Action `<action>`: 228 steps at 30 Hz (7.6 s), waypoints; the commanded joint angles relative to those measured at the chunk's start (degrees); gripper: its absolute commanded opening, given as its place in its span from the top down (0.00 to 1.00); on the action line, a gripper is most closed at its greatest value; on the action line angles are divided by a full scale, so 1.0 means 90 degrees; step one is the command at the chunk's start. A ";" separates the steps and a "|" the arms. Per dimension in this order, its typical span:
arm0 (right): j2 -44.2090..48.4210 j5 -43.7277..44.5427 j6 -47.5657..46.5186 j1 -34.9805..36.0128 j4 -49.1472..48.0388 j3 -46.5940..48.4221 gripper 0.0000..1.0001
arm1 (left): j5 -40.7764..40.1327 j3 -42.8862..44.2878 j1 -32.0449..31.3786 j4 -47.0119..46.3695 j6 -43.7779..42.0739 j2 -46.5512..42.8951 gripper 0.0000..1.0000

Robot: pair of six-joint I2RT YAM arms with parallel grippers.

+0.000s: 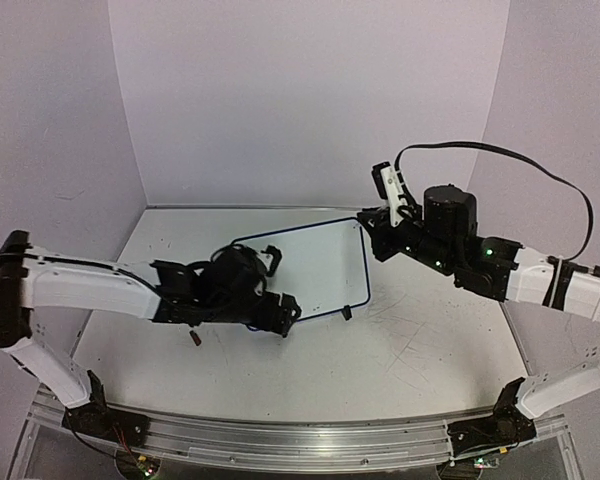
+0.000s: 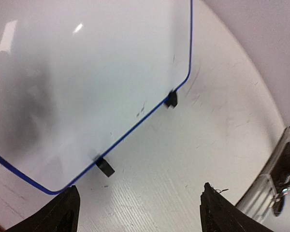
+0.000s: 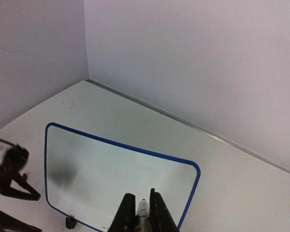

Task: Write a sentence on the whiteboard
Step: Hold the whiteboard at the center of the board, then write a sentence on the whiteboard.

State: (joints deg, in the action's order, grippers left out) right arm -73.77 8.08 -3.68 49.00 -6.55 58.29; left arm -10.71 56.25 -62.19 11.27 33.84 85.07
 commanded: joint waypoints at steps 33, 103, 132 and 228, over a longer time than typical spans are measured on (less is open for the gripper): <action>-0.2724 -0.1385 -0.0759 0.0825 -0.0741 0.2448 1.00 | 0.6630 -0.2712 0.4586 -0.6705 -0.0611 0.0813 0.29; -0.4578 -0.0561 -0.1294 0.1231 -0.0825 0.3694 1.00 | 0.6831 -0.2251 0.4527 -0.7230 -0.1846 0.1550 1.00; -0.4877 -0.0190 -0.1221 0.1244 -0.0903 0.3979 1.00 | 0.6916 -0.2236 0.4503 -0.7209 -0.1856 0.1535 1.00; -0.4835 -0.0096 -0.0577 0.1228 -0.1126 0.3907 1.00 | 0.6981 -0.2227 0.4501 -0.7123 -0.1855 0.1477 1.00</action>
State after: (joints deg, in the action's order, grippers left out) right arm -115.93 6.83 -9.15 60.29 -16.23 90.55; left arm 52.77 36.58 -21.50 -52.03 19.59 100.14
